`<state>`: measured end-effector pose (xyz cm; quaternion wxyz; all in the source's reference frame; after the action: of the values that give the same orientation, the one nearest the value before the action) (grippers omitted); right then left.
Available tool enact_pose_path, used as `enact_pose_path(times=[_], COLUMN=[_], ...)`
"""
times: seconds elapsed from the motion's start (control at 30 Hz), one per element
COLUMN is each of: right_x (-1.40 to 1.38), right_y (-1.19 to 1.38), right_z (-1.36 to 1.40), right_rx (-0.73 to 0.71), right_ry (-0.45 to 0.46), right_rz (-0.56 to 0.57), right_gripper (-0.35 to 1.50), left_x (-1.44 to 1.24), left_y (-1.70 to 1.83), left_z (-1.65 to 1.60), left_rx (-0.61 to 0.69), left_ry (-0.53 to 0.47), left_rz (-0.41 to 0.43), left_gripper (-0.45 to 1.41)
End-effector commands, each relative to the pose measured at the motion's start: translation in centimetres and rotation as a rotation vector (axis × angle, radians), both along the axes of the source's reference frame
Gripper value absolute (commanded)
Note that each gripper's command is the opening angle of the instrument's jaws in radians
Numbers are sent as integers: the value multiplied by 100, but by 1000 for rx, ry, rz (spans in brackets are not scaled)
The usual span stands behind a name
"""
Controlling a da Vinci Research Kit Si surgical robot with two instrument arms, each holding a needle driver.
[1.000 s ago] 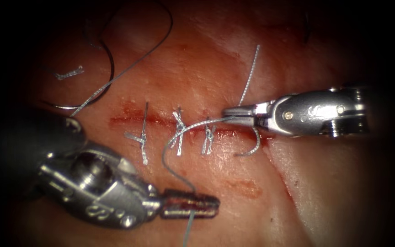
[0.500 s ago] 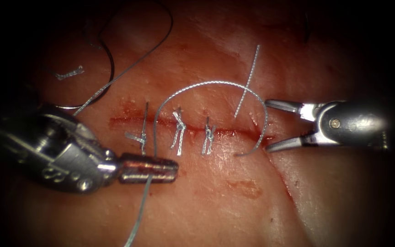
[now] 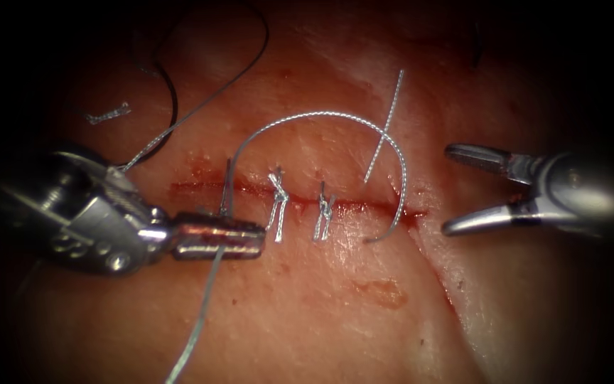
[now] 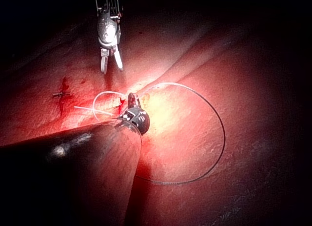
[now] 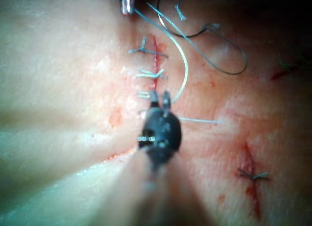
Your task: Wound Closure
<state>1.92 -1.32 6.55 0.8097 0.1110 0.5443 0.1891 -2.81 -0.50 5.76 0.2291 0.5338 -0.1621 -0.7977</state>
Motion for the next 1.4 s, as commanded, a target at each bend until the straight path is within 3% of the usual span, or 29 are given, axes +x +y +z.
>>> enact_pose_path(times=[0.03, 0.3, 0.43, 0.57, 0.73, 1.13, 1.4], right_x=[10, 16, 34, 48, 54, 63, 70], right_y=[13, 54, 49, 29, 18, 25, 20], right_z=[22, 94, 126, 142, 126, 90, 84], right_rx=[-4, -54, -64, -77, -65, -52, -42], right_ry=[-7, -39, -21, -1, 35, 107, 126], right_rz=[14, 62, 30, -3, -7, 36, 50], right_gripper=[-35, -35, -35, -35, -35, -35, -35], left_x=[-7, -22, -29, -31, -38, -77, -97], left_y=[-1, 5, 14, 26, 31, 10, 3], left_z=[6, 10, 19, 30, 53, 130, 148], left_rx=[-4, -7, -6, -7, 14, 72, 99], left_ry=[-3, -12, -12, -10, -4, 16, 10], left_rz=[5, 18, 16, 13, -5, 32, 58], left_gripper=[-45, -45, -45, -45, -45, -45, -45])
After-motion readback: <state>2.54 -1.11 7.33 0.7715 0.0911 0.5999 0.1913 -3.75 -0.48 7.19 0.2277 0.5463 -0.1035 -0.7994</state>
